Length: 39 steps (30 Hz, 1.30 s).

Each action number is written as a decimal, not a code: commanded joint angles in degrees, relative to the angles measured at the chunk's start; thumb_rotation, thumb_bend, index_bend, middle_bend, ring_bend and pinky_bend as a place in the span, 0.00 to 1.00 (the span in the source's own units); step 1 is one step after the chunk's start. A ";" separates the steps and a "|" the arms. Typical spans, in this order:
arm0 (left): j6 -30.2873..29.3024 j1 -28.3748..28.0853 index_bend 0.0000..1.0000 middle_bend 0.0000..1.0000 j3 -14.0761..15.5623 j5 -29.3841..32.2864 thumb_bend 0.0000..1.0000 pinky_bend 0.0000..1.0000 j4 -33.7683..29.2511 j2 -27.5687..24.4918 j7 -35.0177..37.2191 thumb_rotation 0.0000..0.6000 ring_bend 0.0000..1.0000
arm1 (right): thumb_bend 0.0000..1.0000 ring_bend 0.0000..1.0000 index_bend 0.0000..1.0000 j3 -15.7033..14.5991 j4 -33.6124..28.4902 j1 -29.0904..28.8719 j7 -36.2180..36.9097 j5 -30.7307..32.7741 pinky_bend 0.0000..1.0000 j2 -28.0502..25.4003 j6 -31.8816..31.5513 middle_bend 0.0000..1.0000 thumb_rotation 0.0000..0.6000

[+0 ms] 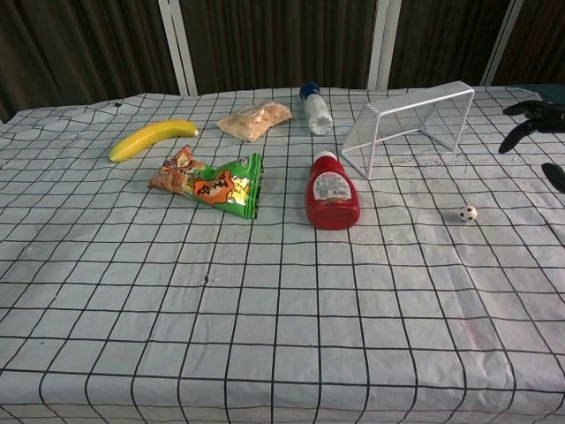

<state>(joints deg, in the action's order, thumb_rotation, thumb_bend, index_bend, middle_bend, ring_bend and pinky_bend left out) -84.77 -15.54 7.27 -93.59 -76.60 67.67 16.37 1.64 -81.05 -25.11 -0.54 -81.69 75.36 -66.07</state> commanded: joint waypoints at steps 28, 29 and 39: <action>0.83 1.58 0.00 0.12 -1.85 -2.32 0.42 0.05 2.34 0.72 3.51 1.00 0.01 | 0.64 0.00 0.40 0.67 19.84 -1.89 2.04 1.32 0.00 15.70 8.08 0.00 1.00; 0.79 1.63 0.00 0.12 -1.89 -2.31 0.42 0.05 2.28 0.68 3.62 1.00 0.01 | 0.64 0.00 0.39 0.83 20.24 -2.03 2.17 1.42 0.00 16.13 8.26 0.00 1.00; 0.08 2.32 0.00 0.12 -1.97 -2.78 0.42 0.05 2.36 0.54 3.70 1.00 0.01 | 0.48 0.00 0.00 6.79 21.54 -2.14 -5.08 7.03 0.00 19.36 4.41 0.00 1.00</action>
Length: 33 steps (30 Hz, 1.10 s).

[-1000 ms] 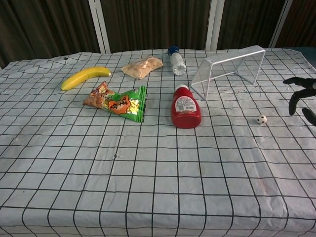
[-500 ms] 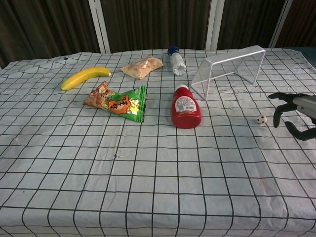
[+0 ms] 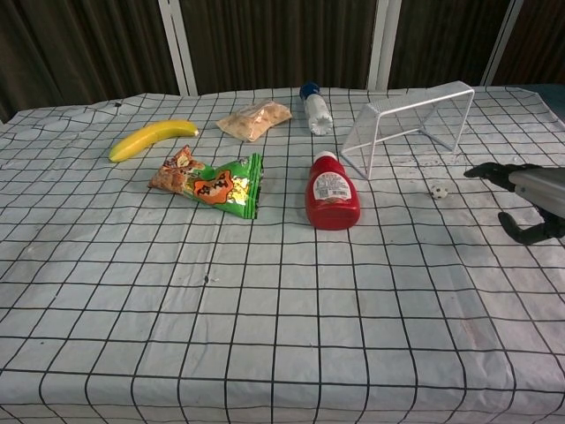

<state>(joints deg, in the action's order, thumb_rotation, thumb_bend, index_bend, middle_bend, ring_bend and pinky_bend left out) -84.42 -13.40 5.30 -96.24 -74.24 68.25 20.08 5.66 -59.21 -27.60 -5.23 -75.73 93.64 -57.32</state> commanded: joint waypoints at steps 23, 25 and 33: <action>-3.87 2.75 0.00 0.06 -1.57 0.83 0.44 0.04 -5.47 -3.52 -5.60 1.00 0.00 | 0.22 0.00 0.00 -5.04 -32.49 15.06 -16.24 -10.83 0.00 -18.73 -30.41 0.00 1.00; -4.63 3.81 0.00 0.06 -1.73 1.77 0.45 0.04 -8.08 -4.49 -7.49 1.00 0.00 | 0.22 0.00 0.00 -6.63 -36.03 17.23 -19.47 -11.57 0.00 -20.63 -32.29 0.00 1.00; -5.90 6.51 0.00 0.06 -1.41 2.55 0.45 0.04 -14.16 -5.80 -14.95 1.00 0.00 | 0.22 0.00 0.00 -7.89 -39.83 20.33 -19.18 -11.77 0.00 -24.25 -33.18 0.00 1.00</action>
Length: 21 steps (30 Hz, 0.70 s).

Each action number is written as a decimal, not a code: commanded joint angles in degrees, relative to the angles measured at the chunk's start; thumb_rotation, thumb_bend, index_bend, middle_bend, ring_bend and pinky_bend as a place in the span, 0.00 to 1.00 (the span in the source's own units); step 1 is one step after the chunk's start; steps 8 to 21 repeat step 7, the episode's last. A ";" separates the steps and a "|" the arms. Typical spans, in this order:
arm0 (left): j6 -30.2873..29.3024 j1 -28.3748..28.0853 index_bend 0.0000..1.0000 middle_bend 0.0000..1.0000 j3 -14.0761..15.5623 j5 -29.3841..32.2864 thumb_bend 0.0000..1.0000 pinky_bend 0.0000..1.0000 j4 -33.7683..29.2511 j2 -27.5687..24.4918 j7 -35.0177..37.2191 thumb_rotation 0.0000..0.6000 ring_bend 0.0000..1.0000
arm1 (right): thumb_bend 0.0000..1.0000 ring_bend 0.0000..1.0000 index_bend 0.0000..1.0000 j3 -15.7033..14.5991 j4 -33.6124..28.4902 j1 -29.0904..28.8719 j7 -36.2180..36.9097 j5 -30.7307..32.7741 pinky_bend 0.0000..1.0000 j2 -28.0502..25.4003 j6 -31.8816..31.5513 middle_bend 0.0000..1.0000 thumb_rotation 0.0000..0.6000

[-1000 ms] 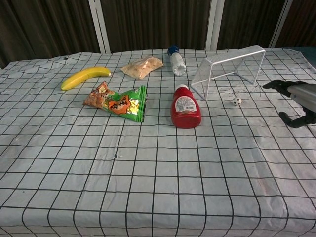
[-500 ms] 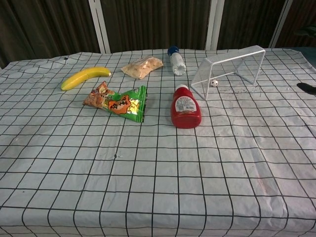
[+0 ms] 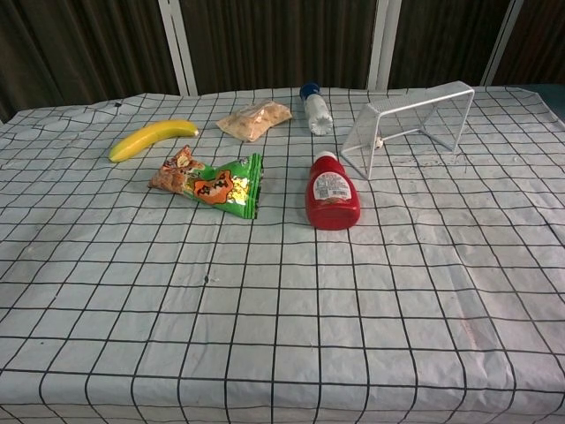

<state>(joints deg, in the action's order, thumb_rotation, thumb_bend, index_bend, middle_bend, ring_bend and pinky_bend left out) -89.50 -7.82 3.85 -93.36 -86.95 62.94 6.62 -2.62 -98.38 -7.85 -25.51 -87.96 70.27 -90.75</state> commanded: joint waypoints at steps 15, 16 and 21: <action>-0.23 0.86 0.00 0.06 -0.95 0.23 0.45 0.04 -0.74 -0.54 -0.47 1.00 0.00 | 0.22 0.00 0.00 1.22 -1.22 0.36 1.43 2.19 0.00 -1.82 3.25 0.00 1.00; -0.23 0.86 0.00 0.06 -0.95 0.23 0.45 0.04 -0.74 -0.54 -0.47 1.00 0.00 | 0.22 0.00 0.00 1.22 -1.22 0.36 1.43 2.19 0.00 -1.82 3.25 0.00 1.00; -0.23 0.86 0.00 0.06 -0.95 0.23 0.45 0.04 -0.74 -0.54 -0.47 1.00 0.00 | 0.22 0.00 0.00 1.22 -1.22 0.36 1.43 2.19 0.00 -1.82 3.25 0.00 1.00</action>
